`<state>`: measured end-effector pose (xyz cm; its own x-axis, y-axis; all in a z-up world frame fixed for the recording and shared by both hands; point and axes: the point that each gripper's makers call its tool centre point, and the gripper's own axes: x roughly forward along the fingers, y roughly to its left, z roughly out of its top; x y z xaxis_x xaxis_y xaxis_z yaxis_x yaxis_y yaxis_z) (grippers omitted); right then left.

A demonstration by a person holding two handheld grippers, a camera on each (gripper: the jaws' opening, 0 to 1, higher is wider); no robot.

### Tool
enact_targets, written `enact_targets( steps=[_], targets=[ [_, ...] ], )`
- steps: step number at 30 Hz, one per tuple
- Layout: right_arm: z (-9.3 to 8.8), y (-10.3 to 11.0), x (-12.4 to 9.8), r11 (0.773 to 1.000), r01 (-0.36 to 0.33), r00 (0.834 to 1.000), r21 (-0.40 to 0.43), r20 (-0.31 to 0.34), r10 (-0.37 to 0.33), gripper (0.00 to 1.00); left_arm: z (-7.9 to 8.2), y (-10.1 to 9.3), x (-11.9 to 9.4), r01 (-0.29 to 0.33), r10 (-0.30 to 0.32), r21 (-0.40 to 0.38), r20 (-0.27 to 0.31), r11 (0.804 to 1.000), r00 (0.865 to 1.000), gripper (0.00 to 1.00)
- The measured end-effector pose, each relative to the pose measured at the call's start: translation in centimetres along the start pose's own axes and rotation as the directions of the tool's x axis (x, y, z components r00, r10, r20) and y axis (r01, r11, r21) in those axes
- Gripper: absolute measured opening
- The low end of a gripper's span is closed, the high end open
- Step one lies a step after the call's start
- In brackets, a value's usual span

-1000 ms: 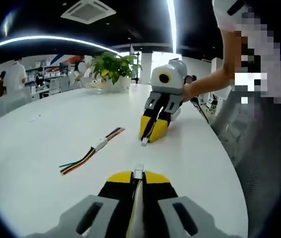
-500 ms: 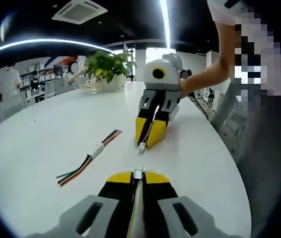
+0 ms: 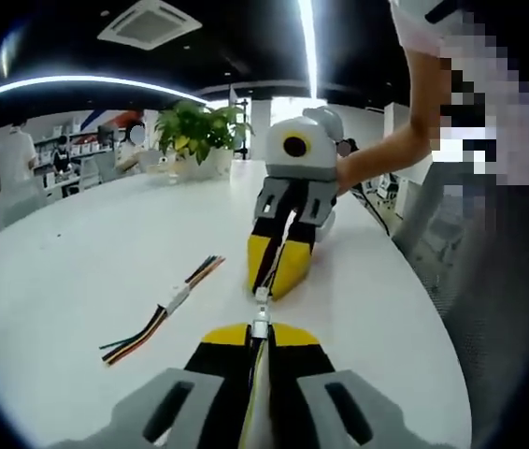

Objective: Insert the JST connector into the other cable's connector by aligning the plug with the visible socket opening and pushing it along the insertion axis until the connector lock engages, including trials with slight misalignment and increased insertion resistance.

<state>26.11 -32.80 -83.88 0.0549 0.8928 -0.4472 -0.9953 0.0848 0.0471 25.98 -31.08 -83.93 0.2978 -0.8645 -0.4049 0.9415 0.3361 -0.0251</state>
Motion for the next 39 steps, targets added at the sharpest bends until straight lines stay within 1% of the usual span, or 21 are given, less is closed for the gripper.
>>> enact_targets(
  steps=[5,6,15,18,19,20,23,27,30,32,36,39],
  targets=[
    [-0.2,0.4,0.2,1.000,-0.017,1.000,-0.001,-0.011,0.017,0.03,0.0,-0.2,0.2,0.009,-0.009,-0.004,0.001,1.000,1.000,0.01],
    [-0.4,0.3,0.3,1.000,-0.017,1.000,-0.006,-0.019,0.016,0.03,-0.1,-0.2,0.2,0.007,-0.007,0.000,-0.001,1.000,1.000,0.01],
    [-0.5,0.3,0.2,1.000,-0.021,1.000,-0.001,-0.023,0.021,0.03,-0.1,-0.2,0.3,0.011,-0.011,-0.013,0.002,1.000,1.000,0.01],
    [-0.5,0.4,0.2,1.000,-0.025,0.999,-0.001,-0.024,0.024,0.03,0.2,0.0,0.2,0.003,-0.003,-0.033,0.021,0.999,1.000,0.01],
    [-0.5,0.4,0.2,1.000,-0.022,0.999,0.000,-0.024,0.022,0.03,0.2,0.0,0.3,0.006,-0.006,-0.029,0.017,1.000,1.000,0.01],
    [-0.4,0.4,0.3,1.000,-0.025,0.999,-0.004,-0.023,0.025,0.03,0.0,-0.1,0.3,0.009,-0.009,-0.013,0.000,1.000,1.000,0.01],
    [-0.5,0.4,0.4,1.000,-0.028,0.999,-0.011,-0.030,0.028,0.03,0.0,-0.1,0.5,0.011,-0.011,-0.018,0.004,1.000,1.000,0.01],
    [-0.5,0.5,0.4,0.999,-0.035,0.999,-0.012,-0.027,0.035,0.03,0.0,-0.2,0.5,0.018,-0.018,-0.008,0.001,1.000,1.000,0.01],
    [-0.4,0.4,0.4,0.999,-0.033,0.999,-0.006,-0.023,0.032,0.03,0.2,-0.1,0.5,0.021,-0.020,-0.012,0.014,1.000,1.000,0.01],
    [-0.2,0.2,0.3,1.000,-0.031,0.999,0.002,-0.012,0.031,0.03,0.7,0.0,0.6,0.025,-0.024,-0.022,0.039,0.999,0.999,0.01],
    [0.0,0.2,0.2,0.999,-0.031,0.999,-0.011,-0.013,0.031,0.03,0.9,0.1,0.9,0.034,-0.035,0.005,0.031,0.999,0.999,0.01],
    [0.1,0.0,0.0,0.999,-0.034,0.999,0.002,-0.005,0.034,0.03,1.1,0.1,0.9,0.043,-0.043,0.003,0.041,0.999,0.998,0.01]
  ],
)
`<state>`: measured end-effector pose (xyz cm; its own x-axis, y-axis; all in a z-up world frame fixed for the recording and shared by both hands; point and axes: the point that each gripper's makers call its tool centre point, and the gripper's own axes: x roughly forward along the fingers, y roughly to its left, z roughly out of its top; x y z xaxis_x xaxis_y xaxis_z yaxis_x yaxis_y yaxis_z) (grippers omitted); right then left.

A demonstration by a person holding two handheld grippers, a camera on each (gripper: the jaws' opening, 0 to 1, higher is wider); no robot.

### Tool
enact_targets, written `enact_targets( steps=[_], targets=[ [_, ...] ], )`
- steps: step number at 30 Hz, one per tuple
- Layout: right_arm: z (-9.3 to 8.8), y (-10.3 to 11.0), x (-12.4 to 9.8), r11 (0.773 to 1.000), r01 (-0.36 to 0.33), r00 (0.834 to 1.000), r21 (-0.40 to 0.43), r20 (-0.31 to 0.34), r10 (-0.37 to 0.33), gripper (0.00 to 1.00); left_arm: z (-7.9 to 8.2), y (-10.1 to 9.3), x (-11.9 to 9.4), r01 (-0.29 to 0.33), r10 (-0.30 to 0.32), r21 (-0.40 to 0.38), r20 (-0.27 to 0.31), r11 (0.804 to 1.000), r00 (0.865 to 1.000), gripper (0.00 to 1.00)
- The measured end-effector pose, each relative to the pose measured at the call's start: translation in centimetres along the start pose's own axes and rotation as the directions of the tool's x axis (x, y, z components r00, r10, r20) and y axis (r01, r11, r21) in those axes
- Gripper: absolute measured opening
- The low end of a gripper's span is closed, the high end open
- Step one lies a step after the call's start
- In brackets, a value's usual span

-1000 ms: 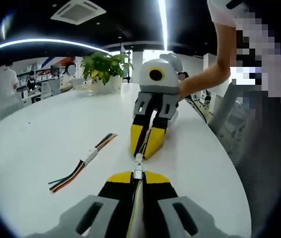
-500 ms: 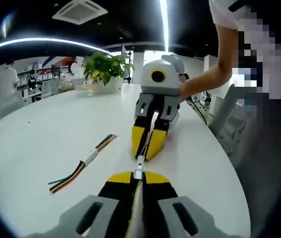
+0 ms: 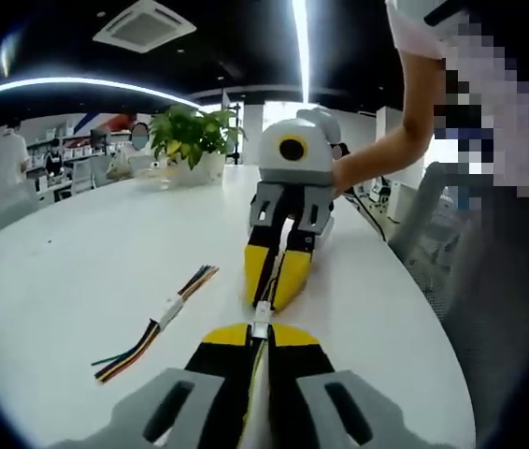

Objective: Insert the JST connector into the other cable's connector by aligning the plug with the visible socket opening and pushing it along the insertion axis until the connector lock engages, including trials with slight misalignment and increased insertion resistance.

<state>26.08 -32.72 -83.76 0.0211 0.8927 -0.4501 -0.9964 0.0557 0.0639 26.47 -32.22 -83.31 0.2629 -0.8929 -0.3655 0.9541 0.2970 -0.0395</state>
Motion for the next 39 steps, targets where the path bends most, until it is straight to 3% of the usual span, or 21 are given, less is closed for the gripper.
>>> enact_targets(
  steps=[4,17,28,39],
  targets=[
    [0.2,-0.2,-0.2,1.000,0.005,1.000,0.017,0.013,-0.005,0.02,0.5,0.1,0.0,0.006,-0.006,-0.007,0.031,1.000,0.999,0.00],
    [0.1,-0.6,0.2,1.000,0.007,1.000,0.029,0.019,-0.008,0.02,0.1,0.4,0.3,0.026,-0.026,0.021,0.005,0.999,1.000,0.00],
    [0.2,-2.4,0.8,0.993,0.095,0.994,0.069,0.044,-0.098,0.02,-0.1,2.4,0.4,0.051,-0.050,0.048,-0.016,0.998,0.999,0.00],
    [-0.3,-3.4,1.1,0.981,0.159,0.985,0.107,0.044,-0.164,0.02,-0.5,3.1,0.8,0.076,-0.073,0.079,-0.042,0.994,0.996,0.00]
  ],
)
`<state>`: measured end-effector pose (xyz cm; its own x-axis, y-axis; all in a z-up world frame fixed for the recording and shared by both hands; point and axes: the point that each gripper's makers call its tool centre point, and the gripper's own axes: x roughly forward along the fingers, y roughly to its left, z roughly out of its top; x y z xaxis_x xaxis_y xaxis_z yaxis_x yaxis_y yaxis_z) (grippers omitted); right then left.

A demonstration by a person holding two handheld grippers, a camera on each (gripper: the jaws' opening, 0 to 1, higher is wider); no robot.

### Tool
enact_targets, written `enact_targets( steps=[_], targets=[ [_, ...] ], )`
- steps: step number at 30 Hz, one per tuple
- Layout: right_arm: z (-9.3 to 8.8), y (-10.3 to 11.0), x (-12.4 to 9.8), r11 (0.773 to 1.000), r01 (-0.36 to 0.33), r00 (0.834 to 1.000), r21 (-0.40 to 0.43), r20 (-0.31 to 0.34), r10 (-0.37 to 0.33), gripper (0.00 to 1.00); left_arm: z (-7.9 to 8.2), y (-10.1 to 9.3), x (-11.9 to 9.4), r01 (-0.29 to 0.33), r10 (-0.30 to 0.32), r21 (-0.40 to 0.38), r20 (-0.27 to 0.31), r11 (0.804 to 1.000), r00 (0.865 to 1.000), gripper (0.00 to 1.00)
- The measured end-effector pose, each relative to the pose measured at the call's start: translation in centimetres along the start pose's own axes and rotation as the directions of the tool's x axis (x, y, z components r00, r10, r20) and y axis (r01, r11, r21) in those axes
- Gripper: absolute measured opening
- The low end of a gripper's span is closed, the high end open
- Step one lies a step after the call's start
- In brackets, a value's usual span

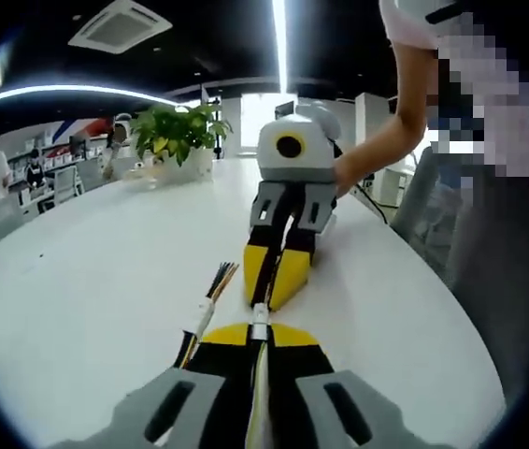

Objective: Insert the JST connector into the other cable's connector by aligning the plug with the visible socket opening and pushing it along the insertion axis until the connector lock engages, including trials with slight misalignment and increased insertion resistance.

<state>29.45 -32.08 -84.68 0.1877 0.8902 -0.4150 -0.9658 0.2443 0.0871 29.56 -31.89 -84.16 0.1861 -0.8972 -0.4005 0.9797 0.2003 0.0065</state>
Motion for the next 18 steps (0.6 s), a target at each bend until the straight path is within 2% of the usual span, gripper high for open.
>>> enact_targets(
  steps=[7,13,18],
  targets=[
    [0.14,-0.29,0.19,0.999,0.046,0.999,0.001,0.016,-0.046,0.02,0.06,0.38,0.00,-0.001,0.001,0.015,-0.009,1.000,1.000,0.00],
    [0.28,-0.54,0.41,0.998,0.061,0.998,-0.004,0.022,-0.061,0.02,-0.09,0.98,-0.25,-0.023,0.023,-0.013,0.001,1.000,1.000,0.01],
    [0.32,-0.42,0.50,0.996,0.060,0.998,-0.066,0.017,-0.059,0.04,-0.34,0.94,-0.26,-0.029,0.029,-0.014,-0.009,0.999,1.000,0.01]
  ],
)
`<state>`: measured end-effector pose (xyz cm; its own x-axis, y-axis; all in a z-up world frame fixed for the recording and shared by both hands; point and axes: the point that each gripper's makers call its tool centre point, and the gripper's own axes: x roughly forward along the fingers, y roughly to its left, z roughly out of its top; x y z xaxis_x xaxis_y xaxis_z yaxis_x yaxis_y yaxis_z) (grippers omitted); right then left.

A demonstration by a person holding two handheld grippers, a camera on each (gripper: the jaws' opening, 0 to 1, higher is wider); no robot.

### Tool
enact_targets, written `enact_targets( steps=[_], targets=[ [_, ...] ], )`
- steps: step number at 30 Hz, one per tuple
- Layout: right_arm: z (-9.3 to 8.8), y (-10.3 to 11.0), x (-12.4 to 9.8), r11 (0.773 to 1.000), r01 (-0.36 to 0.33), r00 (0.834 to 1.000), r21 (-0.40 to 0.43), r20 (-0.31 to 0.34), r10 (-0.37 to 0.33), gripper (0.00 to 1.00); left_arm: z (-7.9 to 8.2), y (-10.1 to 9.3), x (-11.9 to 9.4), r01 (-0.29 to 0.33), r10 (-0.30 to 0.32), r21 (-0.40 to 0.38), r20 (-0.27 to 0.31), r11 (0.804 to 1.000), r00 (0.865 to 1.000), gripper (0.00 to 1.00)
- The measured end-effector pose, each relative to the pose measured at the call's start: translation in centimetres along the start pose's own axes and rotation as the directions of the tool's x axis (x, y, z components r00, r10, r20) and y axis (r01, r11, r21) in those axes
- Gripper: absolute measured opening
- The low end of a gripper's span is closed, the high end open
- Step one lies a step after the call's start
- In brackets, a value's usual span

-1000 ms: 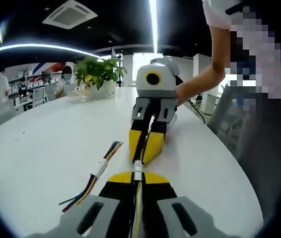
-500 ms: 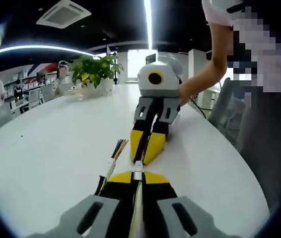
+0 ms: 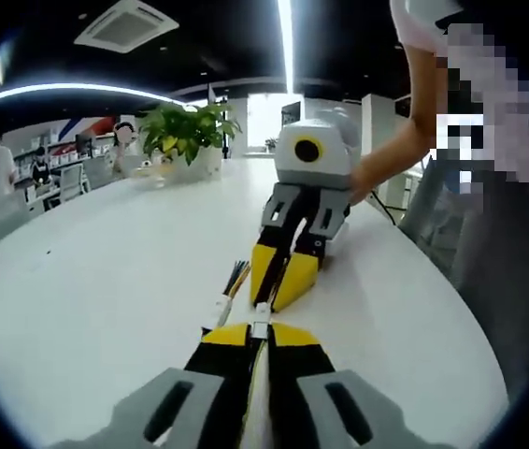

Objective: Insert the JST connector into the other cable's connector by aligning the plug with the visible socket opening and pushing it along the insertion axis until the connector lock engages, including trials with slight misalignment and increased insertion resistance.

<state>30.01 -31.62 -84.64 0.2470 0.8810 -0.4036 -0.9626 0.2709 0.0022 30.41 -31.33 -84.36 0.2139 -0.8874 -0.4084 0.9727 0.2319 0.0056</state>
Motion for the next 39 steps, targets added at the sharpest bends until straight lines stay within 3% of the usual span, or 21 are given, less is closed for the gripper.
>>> enact_targets(
  steps=[8,22,27,30,37,39],
  targets=[
    [0.0,0.0,-0.1,1.000,0.002,1.000,-0.001,0.002,-0.002,0.05,0.0,0.0,0.1,-0.036,0.036,-0.036,0.005,0.999,0.999,0.01],
    [-0.2,-0.3,-0.6,1.000,0.022,1.000,0.006,-0.006,-0.022,0.09,-0.1,-0.7,0.0,-0.094,0.093,-0.089,-0.021,0.992,0.995,0.12],
    [-0.5,-0.1,-1.5,0.999,0.036,0.999,0.013,-0.032,-0.036,0.10,0.3,-1.1,-0.5,-0.112,0.109,-0.087,-0.039,0.990,0.993,0.14],
    [0.1,-0.1,-2.4,0.998,0.054,0.998,0.024,-0.012,-0.054,0.13,1.0,-1.4,-0.9,-0.117,0.115,-0.095,-0.028,0.989,0.993,0.16],
    [0.8,0.0,-3.9,0.995,0.085,0.996,0.043,-0.011,-0.085,0.29,1.9,-1.4,-2.4,-0.202,0.197,-0.113,-0.055,0.973,0.979,0.35],
    [1.0,0.1,-4.3,0.990,0.088,0.996,0.106,-0.005,-0.088,0.32,2.1,-1.4,-3.0,-0.231,0.224,-0.119,-0.067,0.966,0.972,0.43]
  ],
)
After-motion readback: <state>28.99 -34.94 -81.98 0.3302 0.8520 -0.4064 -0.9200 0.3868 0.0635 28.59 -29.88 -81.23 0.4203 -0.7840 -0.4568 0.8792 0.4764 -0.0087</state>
